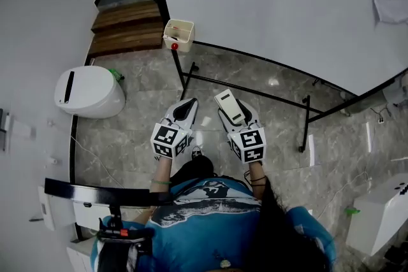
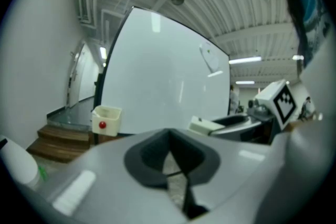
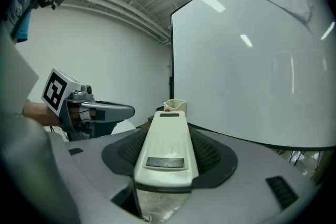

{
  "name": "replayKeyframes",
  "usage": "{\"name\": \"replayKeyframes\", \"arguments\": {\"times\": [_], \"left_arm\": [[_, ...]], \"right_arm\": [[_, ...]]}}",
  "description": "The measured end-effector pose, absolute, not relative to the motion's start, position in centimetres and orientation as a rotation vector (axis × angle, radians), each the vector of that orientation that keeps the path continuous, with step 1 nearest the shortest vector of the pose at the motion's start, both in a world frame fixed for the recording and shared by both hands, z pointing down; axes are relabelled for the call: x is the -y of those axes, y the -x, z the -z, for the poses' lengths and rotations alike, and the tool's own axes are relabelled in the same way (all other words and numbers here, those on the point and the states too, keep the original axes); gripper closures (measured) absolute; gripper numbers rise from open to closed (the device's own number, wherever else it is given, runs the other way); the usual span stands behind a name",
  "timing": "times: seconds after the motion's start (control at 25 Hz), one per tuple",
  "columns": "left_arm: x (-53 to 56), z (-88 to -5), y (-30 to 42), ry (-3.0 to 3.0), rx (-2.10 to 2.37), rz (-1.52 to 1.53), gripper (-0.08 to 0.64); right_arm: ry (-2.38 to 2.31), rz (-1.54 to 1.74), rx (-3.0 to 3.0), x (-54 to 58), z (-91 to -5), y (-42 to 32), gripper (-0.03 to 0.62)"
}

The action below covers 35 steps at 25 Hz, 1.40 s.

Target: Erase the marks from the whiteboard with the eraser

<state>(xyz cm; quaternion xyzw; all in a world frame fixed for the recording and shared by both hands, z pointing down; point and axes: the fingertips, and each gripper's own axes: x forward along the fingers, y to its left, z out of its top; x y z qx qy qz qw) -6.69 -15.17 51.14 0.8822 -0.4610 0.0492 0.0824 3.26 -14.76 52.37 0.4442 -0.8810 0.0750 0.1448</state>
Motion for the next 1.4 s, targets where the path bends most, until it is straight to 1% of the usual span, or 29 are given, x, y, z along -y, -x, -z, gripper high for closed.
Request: {"name": "replayKeyframes", "arguments": {"times": [0.32, 0.48, 0.6, 0.76, 1.08, 1.24, 1.4], "left_arm": [[23.1, -51.4, 11.1, -2.637, 1.311, -0.111, 0.56], [24.5, -52.6, 10.8, -2.602, 1.259, -0.092, 0.56], [25.4, -53.2, 9.6, -2.595, 1.226, -0.091, 0.56], [26.5, -52.6, 7.6, -2.618, 1.202, -0.097, 0.56], [28.5, -49.5, 5.6, -2.662, 1.237, -0.063, 0.56], [28.6, -49.7, 3.5, -2.684, 1.192, -0.08, 0.56], [28.3, -49.7, 2.3, -2.704, 1.159, -0.097, 0.56]], "right_arm": [[-1.3, -0.213, 2.514, 22.2, -51.9, 1.9, 0.33], [-1.31, -0.161, 2.486, 23.7, -51.1, 1.7, 0.33], [-1.345, -0.054, 2.482, 25.9, -49.0, 0.5, 0.329], [-1.398, 0.201, 2.497, 30.1, -43.0, -1.4, 0.33], [-1.501, 0.817, 2.393, 37.3, -26.3, -4.2, 0.33], [-1.614, 1.018, 2.295, 39.9, -20.0, -7.5, 0.33], [-1.734, 1.119, 2.225, 40.8, -15.4, -11.2, 0.33]]}}
